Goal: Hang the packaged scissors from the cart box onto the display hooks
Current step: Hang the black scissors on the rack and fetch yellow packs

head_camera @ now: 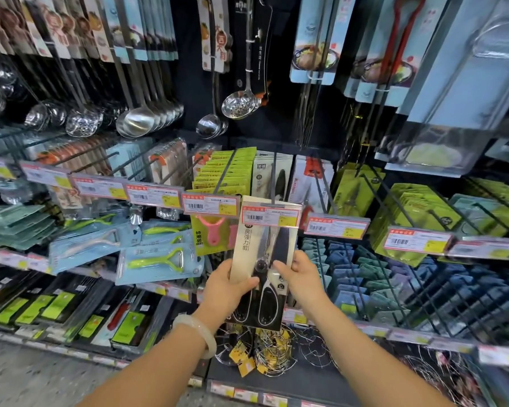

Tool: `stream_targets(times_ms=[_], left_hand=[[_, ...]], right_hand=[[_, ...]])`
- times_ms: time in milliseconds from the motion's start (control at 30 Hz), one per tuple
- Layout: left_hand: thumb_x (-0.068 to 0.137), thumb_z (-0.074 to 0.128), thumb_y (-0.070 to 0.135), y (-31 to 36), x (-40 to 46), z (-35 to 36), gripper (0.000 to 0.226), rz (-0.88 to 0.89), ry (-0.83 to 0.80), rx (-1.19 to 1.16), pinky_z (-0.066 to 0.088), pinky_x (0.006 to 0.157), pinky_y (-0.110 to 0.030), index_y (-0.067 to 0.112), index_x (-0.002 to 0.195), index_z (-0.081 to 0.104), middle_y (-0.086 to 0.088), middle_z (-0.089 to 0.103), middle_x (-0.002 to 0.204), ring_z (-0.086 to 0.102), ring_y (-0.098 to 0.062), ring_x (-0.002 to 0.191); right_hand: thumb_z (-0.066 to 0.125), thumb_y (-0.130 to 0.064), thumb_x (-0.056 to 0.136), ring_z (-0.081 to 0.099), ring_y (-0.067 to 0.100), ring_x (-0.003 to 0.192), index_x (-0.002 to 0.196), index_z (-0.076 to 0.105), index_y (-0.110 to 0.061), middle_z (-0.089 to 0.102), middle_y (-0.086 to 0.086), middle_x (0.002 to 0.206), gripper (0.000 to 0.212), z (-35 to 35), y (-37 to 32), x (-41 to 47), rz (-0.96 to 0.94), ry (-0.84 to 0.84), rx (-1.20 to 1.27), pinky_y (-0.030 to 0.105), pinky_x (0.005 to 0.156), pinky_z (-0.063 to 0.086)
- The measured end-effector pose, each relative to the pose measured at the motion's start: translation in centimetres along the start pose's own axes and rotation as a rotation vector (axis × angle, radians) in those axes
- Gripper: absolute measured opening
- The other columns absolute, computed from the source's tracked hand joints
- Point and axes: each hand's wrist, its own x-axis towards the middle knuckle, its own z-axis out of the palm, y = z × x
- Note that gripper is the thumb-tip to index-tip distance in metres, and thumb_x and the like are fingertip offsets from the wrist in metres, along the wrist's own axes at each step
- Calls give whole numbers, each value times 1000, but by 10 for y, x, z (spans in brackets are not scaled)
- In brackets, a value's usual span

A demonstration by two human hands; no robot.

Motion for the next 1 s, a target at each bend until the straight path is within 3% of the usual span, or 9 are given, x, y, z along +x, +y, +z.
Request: stream_targets(times_ms=[200, 267, 400, 467, 533, 600, 767, 867, 1000], left_hand=[[81, 72, 20, -8, -1, 4, 42, -3, -1, 23, 45, 66, -16, 13, 120, 57, 7, 63, 91, 60, -10, 84], [81, 72, 21, -8, 1, 4, 44, -13, 1, 22, 49, 75, -24, 12, 122, 57, 2, 65, 97, 61, -16, 90], [79, 74, 26, -9, 12, 4, 56, -50, 2, 72, 50, 92, -39, 15, 129, 52, -4, 66, 114, 62, -22, 104], [76, 76, 26, -13, 15, 5, 70, -79, -26, 105, 48, 97, -40, 15, 136, 42, -6, 62, 125, 59, -22, 113], [76, 77, 24, -18, 17, 6, 91, -121, -35, 121, 41, 107, -41, 10, 148, 24, -10, 48, 141, 48, -26, 129], [79, 74, 25, -20, 16, 9, 94, -133, -31, 253, 36, 109, -38, 8, 150, 15, -14, 37, 147, 38, -29, 135], [84, 64, 39, 1, 2, 37, 88, -22, -134, 864, 25, 116, -38, 14, 150, 12, -12, 21, 155, 21, -29, 143], [86, 62, 39, 20, -9, 71, 86, 108, -161, 1004, 14, 120, -42, 17, 151, 9, -9, 8, 159, 6, -28, 147], [86, 62, 40, 52, -36, 130, 90, 276, -254, 1093, 9, 119, -47, 17, 151, 5, -12, 5, 159, 0, -30, 147]], right_hand=[[57, -12, 91, 63, 25, 85, 102, 55, -9, 67, 8, 95, 11, -1, 4, 1, 30, -35, -83, 37, 78, 51], [57, -14, 91, 62, 30, 86, 102, 56, -9, 67, 9, 93, 12, 0, 5, 4, 37, -11, -90, 35, 75, 51], [58, -16, 91, 58, 16, 78, 114, 53, -7, 63, 1, 88, 25, 5, 4, 12, 86, 12, -151, 32, 70, 50], [59, -17, 90, 57, 14, 90, 130, 42, -8, 60, 4, 106, 45, 6, 5, 15, 131, -7, -189, 26, 77, 49], [59, -22, 90, 51, 22, 117, 142, 26, -13, 48, 9, 135, 62, 2, 10, 15, 173, 0, -281, 33, 96, 43], [58, -24, 91, 45, 28, 128, 144, 23, -13, 41, 11, 143, 65, -4, 18, 13, 213, -15, -410, 34, 100, 39], [60, -32, 89, 45, 32, 125, 141, 28, -10, 44, 16, 136, 65, -27, 35, -1, 262, -131, -761, 36, 102, 41], [59, -28, 89, 39, 32, 129, 142, 27, -10, 42, 16, 139, 64, -52, 39, -15, 187, -117, -910, 37, 105, 36], [59, -26, 88, 29, 31, 135, 140, 28, -9, 33, 13, 144, 63, -113, 45, -46, 106, -57, -1068, 39, 109, 30]])
